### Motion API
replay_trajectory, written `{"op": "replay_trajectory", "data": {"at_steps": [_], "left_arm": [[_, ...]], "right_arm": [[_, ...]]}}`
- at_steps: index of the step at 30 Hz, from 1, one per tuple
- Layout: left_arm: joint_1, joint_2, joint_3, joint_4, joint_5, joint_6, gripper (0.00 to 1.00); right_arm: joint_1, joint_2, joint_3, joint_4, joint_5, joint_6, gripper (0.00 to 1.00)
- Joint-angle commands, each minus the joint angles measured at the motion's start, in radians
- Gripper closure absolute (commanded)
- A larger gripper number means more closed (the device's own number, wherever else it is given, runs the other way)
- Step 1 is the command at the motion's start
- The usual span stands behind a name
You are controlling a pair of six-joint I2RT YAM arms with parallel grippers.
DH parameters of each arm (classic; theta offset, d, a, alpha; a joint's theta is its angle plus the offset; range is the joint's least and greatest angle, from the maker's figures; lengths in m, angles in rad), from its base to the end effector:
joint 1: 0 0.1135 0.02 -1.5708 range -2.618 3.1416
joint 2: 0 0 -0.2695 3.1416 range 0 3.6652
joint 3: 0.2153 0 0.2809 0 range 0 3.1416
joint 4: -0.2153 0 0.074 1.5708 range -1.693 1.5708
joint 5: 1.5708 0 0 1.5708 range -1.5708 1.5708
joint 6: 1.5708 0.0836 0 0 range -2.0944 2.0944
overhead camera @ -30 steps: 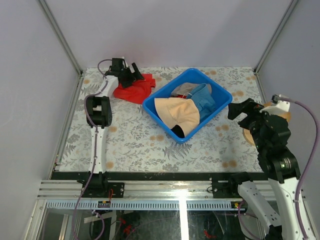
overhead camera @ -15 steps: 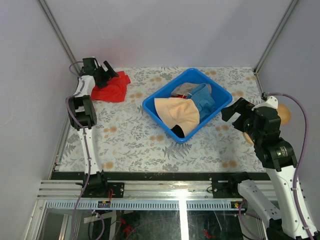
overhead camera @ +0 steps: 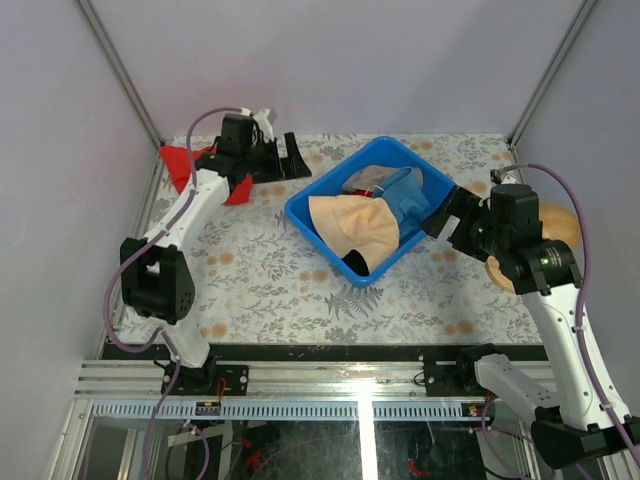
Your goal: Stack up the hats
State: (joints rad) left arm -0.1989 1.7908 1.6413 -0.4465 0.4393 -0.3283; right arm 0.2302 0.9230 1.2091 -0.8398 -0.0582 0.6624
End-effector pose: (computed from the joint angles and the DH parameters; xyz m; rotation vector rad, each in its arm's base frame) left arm 0.4664 -0.1303 0.3110 0.1171 2.2027 -0.7747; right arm 0.2303 0.0590 0.3806 0.4330 2.1372 0.5819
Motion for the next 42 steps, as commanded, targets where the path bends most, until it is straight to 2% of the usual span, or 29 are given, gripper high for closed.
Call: {"op": "replay_trajectory", "data": {"at_steps": [1, 3, 4, 5, 9, 13, 17, 21, 25, 28, 30, 33, 37, 39, 41, 42], "left_arm": [[0.014, -0.21, -0.221, -0.045, -0.127, -0.02, 0.0], [0.064, -0.302, -0.328, 0.014, -0.09, -0.064, 0.0], [0.082, -0.329, -0.363, 0.046, 0.003, -0.055, 0.0], [0.088, -0.328, -0.376, 0.055, 0.059, -0.046, 0.0], [0.085, -0.281, -0.343, -0.035, 0.092, -0.051, 0.0], [0.049, -0.255, -0.349, -0.03, 0.009, -0.052, 0.0], [-0.02, -0.179, -0.274, -0.081, -0.089, -0.011, 0.0], [-0.032, -0.1, -0.23, -0.09, -0.127, -0.015, 0.0], [-0.033, -0.031, -0.203, -0.09, -0.151, -0.015, 0.08], [-0.033, 0.008, -0.182, -0.09, -0.17, -0.019, 0.18], [-0.035, 0.035, -0.159, -0.088, -0.176, -0.024, 0.37], [-0.039, 0.078, -0.113, -0.095, -0.177, -0.028, 0.51], [-0.047, 0.137, -0.044, -0.118, -0.165, -0.031, 0.82], [-0.047, 0.158, -0.012, -0.126, -0.168, -0.038, 0.94], [-0.045, 0.169, 0.013, -0.132, -0.169, -0.043, 1.0], [-0.045, 0.172, 0.022, -0.136, -0.17, -0.044, 1.0]], "right_arm": [[0.006, -0.054, 0.076, 0.056, -0.207, -0.022, 0.01], [0.005, -0.061, 0.084, 0.088, -0.296, -0.029, 0.0], [0.005, -0.053, 0.09, 0.091, -0.331, -0.026, 0.01], [0.005, -0.049, 0.089, 0.1, -0.368, -0.018, 0.01], [0.005, -0.018, 0.071, 0.105, -0.455, 0.01, 0.01], [0.005, -0.014, 0.085, 0.049, -0.414, -0.028, 0.0], [0.004, -0.042, 0.089, 0.017, -0.389, -0.06, 0.01], [0.004, -0.067, 0.078, 0.009, -0.394, -0.067, 0.01], [0.005, -0.066, 0.099, -0.034, -0.379, -0.096, 0.0], [0.005, -0.067, 0.113, -0.063, -0.362, -0.116, 0.0], [0.004, -0.069, 0.113, -0.076, -0.357, -0.124, 0.0], [0.005, -0.077, 0.094, -0.085, -0.355, -0.126, 0.01], [0.005, -0.089, 0.074, -0.087, -0.353, -0.122, 0.0], [0.005, -0.09, 0.072, -0.091, -0.354, -0.125, 0.01], [0.004, -0.087, 0.067, -0.096, -0.356, -0.128, 0.01], [0.005, -0.086, 0.064, -0.096, -0.355, -0.129, 0.01]]}}
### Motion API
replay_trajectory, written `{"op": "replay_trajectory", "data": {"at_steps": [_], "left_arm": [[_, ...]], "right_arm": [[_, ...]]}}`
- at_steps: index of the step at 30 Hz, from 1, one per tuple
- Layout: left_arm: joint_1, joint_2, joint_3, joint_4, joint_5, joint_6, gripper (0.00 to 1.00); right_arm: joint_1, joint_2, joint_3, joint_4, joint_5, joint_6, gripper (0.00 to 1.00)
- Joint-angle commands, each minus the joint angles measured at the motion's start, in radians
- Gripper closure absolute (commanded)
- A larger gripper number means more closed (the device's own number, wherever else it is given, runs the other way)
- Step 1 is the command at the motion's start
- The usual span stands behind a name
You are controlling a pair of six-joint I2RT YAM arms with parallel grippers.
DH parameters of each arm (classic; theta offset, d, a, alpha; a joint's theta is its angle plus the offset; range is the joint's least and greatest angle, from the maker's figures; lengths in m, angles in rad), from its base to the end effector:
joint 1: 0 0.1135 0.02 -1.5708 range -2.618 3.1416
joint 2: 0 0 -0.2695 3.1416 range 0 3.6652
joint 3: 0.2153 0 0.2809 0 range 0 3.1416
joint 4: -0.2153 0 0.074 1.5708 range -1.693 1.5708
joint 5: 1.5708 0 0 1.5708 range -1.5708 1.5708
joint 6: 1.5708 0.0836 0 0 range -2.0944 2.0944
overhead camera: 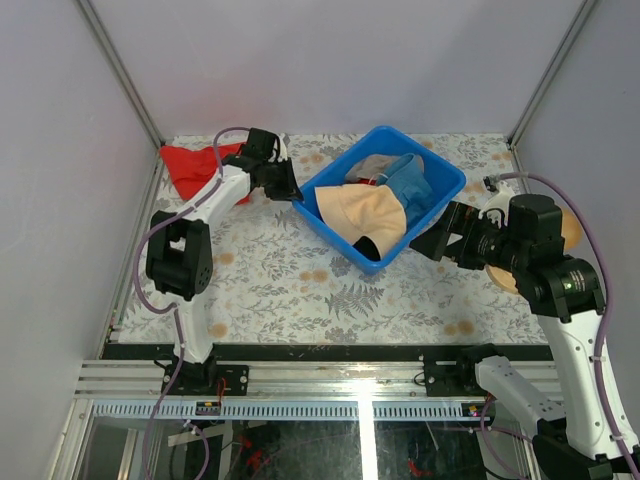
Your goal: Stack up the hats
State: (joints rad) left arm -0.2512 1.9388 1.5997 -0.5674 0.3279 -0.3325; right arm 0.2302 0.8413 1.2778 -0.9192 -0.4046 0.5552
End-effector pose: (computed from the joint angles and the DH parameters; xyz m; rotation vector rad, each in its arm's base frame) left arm 0.4680 -0.1479 0.2097 0.0413 2.5253 -0.6498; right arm 0.1846 0.0771 0.4148 0.0833 2.1324 0.8916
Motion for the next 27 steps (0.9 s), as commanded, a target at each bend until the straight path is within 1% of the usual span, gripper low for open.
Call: {"op": "replay_trajectory", "data": {"at_steps": [1, 4, 6, 9, 11, 13, 15, 17, 20, 22, 24, 27], "left_arm": [[0.01, 0.025, 0.073, -0.02, -0.059, -0.041, 1.0], [0.018, 0.007, 0.076, -0.043, -0.06, -0.053, 1.0], [0.028, -0.041, 0.018, -0.056, -0.058, -0.083, 1.0], [0.035, -0.174, -0.144, -0.024, -0.109, -0.134, 1.0], [0.06, -0.277, -0.258, 0.009, -0.132, -0.186, 1.0], [0.12, -0.364, -0.356, 0.042, -0.13, -0.26, 1.0], [0.189, -0.42, -0.422, 0.088, -0.091, -0.322, 1.0], [0.23, -0.421, -0.429, 0.099, -0.086, -0.357, 1.0], [0.257, -0.369, -0.391, 0.086, -0.089, -0.404, 1.0], [0.285, -0.345, -0.395, 0.125, -0.073, -0.447, 1.0], [0.298, -0.307, -0.389, 0.173, -0.054, -0.459, 1.0], [0.303, -0.206, -0.298, 0.161, -0.033, -0.447, 1.0]], "right_arm": [[0.004, -0.006, -0.009, -0.017, -0.008, -0.021, 0.01], [0.004, -0.006, -0.021, -0.013, -0.01, -0.022, 0.0], [0.005, -0.006, -0.028, -0.009, -0.006, -0.021, 0.0], [0.005, 0.001, -0.032, -0.003, -0.001, -0.024, 0.0], [0.004, 0.004, -0.042, 0.006, -0.004, -0.02, 0.01], [0.005, 0.007, -0.058, 0.022, -0.012, -0.014, 0.01], [0.004, 0.012, -0.074, 0.047, -0.026, -0.003, 0.01], [0.005, 0.019, -0.089, 0.07, -0.038, 0.011, 0.0], [0.004, 0.034, -0.099, 0.087, -0.064, 0.021, 0.0], [0.004, 0.039, -0.097, 0.089, -0.071, 0.021, 0.0], [0.004, 0.037, -0.093, 0.084, -0.07, 0.016, 0.0], [0.004, 0.031, -0.092, 0.069, -0.063, 0.003, 0.0]]}}
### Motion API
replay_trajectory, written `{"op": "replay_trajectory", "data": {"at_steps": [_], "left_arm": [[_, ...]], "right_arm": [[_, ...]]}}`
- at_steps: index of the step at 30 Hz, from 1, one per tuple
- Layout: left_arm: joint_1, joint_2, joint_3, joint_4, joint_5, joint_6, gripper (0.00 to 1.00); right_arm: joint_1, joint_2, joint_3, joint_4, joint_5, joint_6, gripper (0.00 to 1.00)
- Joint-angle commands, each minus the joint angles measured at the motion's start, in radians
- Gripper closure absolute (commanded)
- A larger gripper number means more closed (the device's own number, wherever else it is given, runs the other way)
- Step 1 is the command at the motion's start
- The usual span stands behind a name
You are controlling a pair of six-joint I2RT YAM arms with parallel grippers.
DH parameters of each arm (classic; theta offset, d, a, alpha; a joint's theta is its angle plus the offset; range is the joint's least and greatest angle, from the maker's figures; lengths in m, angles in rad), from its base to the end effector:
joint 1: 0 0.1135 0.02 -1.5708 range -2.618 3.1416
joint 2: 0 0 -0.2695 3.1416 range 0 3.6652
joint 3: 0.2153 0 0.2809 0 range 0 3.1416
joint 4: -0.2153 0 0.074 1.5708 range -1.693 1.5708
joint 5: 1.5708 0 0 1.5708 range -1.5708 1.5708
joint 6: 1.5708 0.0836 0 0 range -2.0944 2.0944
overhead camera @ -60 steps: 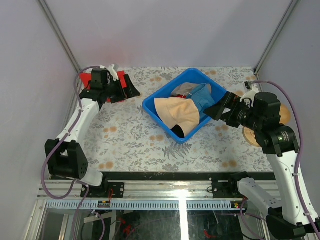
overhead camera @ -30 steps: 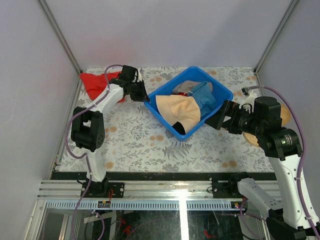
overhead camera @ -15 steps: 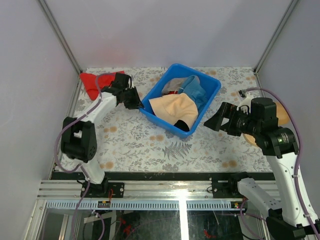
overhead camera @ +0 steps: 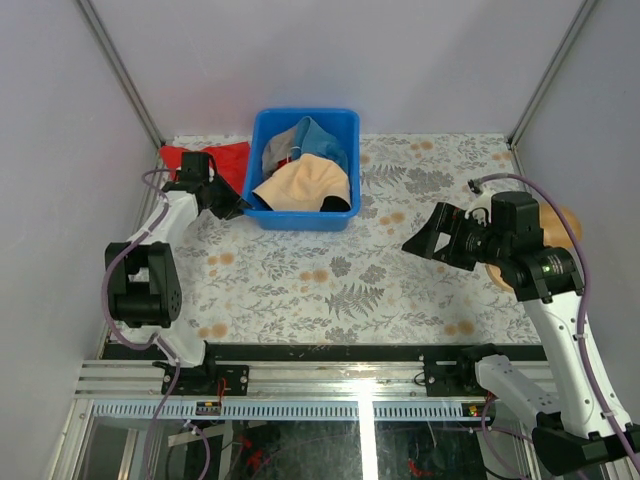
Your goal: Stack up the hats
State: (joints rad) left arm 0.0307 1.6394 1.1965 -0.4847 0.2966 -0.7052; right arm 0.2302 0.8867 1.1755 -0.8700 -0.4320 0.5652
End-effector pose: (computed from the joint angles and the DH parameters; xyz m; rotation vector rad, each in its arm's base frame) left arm 0.4050 -0.0120 0.1958 -0.8009 2.4312 -0.6423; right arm 0.2071 0.0845 0.3757 0.1111 2.2345 0.9138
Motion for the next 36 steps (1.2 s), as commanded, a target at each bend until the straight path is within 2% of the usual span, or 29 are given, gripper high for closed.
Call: {"op": "replay_trajectory", "data": {"at_steps": [1, 5, 10, 14, 17, 22, 30, 36], "left_arm": [[0.022, 0.118, 0.129, 0.079, 0.001, -0.071, 1.0], [0.027, 0.188, 0.236, 0.048, -0.016, -0.026, 1.0], [0.018, 0.258, 0.332, -0.005, 0.032, 0.05, 1.0], [-0.011, 0.262, 0.283, 0.022, 0.072, 0.077, 1.0], [-0.02, 0.214, 0.199, 0.092, 0.14, 0.08, 1.0], [-0.031, 0.112, 0.101, 0.132, 0.153, 0.105, 0.97], [-0.066, 0.194, 0.186, 0.114, 0.27, 0.149, 1.0], [-0.082, 0.227, 0.239, 0.076, 0.262, 0.175, 0.97]], "right_arm": [[0.004, -0.016, 0.012, 0.012, -0.032, -0.011, 0.01], [0.004, -0.025, 0.024, -0.02, -0.003, -0.033, 0.01], [0.004, -0.019, 0.039, -0.052, 0.028, -0.057, 0.01], [0.004, -0.009, 0.023, -0.036, 0.018, -0.051, 0.01], [0.005, -0.001, 0.016, -0.015, 0.016, -0.046, 0.01], [0.005, 0.016, 0.0, 0.017, 0.005, -0.035, 0.01], [0.004, 0.043, -0.015, 0.071, -0.026, -0.011, 0.01], [0.005, 0.044, -0.026, 0.095, -0.014, 0.011, 0.0]]}}
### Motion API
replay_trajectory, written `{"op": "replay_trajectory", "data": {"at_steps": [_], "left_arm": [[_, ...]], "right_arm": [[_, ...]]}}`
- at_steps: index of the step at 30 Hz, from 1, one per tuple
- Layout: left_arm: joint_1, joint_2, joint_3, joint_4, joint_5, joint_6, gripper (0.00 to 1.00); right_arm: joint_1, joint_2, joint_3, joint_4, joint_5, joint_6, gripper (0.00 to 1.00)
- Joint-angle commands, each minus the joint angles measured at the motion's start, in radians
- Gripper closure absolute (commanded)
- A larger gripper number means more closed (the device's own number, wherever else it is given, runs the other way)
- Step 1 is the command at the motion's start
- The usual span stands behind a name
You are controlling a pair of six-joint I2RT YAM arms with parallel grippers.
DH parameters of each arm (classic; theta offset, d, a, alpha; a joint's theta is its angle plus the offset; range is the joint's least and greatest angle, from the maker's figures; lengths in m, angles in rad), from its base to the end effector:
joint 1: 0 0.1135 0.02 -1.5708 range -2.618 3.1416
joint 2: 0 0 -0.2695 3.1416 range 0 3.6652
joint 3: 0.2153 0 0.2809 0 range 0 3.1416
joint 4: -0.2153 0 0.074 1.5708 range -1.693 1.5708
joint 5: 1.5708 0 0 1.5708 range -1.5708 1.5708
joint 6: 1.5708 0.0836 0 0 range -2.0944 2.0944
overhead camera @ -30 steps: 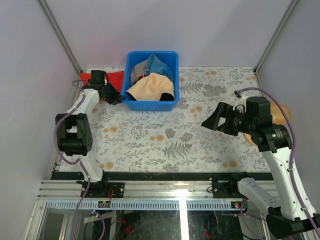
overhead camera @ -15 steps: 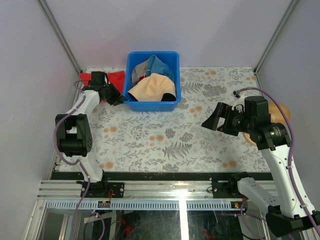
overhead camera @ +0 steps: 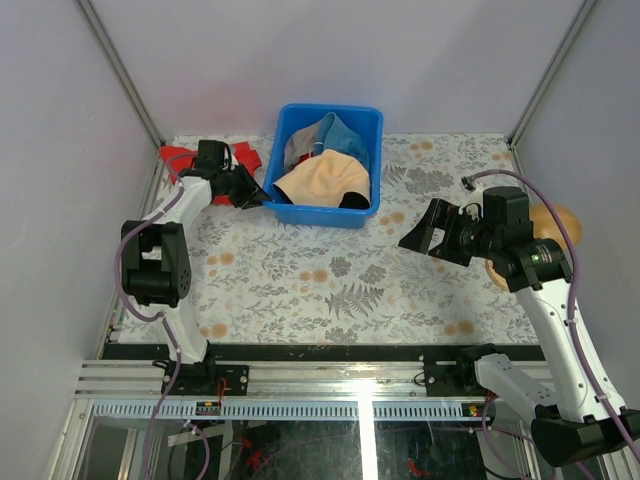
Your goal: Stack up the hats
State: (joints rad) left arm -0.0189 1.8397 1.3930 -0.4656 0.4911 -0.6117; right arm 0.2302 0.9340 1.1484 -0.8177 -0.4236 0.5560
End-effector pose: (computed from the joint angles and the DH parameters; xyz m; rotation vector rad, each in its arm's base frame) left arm 0.4546 -0.0480 0.1921 -0.5316 2.4825 -0.8707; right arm 0.2247 0.0879 0.3620 0.1138 2.2546 0.8970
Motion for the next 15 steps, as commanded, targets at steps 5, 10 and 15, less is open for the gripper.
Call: {"op": "replay_trajectory", "data": {"at_steps": [5, 10, 15], "left_arm": [[-0.02, -0.041, 0.029, 0.053, 0.039, 0.101, 0.7], [0.022, -0.113, 0.031, 0.033, 0.043, 0.126, 0.58], [0.038, -0.179, 0.052, 0.031, 0.084, 0.158, 0.64]], "right_arm": [[0.004, -0.027, 0.017, 0.041, 0.076, 0.011, 0.0], [0.004, 0.006, 0.086, -0.035, 0.108, -0.043, 0.0], [0.005, -0.03, 0.107, -0.053, 0.141, -0.062, 0.01]]}}
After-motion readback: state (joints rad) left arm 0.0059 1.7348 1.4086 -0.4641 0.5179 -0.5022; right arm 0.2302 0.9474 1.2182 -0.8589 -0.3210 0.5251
